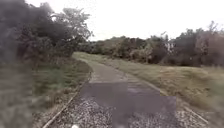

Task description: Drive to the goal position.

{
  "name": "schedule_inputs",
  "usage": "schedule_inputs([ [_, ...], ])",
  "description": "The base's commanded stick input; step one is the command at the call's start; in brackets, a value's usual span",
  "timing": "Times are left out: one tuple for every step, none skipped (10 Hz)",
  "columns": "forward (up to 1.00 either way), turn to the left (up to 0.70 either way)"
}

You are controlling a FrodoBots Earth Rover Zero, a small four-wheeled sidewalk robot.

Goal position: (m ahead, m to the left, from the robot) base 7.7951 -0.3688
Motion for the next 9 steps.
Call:
schedule_inputs([
  [0.85, 0.01],
  [0.85, 0.01],
  [0.85, 0.01],
  [0.85, 0.01],
  [0.85, 0.01],
  [0.85, 0.01],
  [0.85, 0.01],
  [0.85, 0.01],
  [0.85, 0.01],
])
